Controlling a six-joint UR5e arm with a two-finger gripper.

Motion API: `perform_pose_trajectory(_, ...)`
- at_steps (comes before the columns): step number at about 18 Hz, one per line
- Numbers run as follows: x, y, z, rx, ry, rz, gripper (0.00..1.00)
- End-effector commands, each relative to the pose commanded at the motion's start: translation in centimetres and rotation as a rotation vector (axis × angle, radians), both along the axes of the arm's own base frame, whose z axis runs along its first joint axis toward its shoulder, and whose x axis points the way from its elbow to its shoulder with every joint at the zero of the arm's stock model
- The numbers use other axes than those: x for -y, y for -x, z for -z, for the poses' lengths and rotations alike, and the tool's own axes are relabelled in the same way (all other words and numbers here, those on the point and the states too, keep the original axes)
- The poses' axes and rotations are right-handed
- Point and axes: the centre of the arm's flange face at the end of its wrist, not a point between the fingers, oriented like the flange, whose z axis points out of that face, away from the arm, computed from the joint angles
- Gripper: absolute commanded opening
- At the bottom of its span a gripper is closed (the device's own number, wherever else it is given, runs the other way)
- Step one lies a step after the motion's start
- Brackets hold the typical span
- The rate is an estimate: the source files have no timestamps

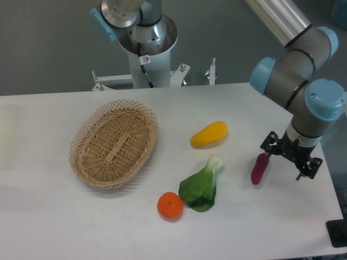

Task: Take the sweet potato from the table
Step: 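Move the gripper over the small purple sweet potato and descend, then lower the open gripper around the sweet potato and close it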

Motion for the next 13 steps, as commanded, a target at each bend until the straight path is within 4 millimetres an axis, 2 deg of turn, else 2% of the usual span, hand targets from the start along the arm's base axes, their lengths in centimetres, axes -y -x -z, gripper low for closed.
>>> perform_pose_trajectory(6, 0.5, -1.4, 2.9, 0.04, 0.043, 0.006, 1.0)
perform_pose_trajectory(13, 0.2, -2.7, 5.3, -0.049, 0.005, 0.011, 1.0)
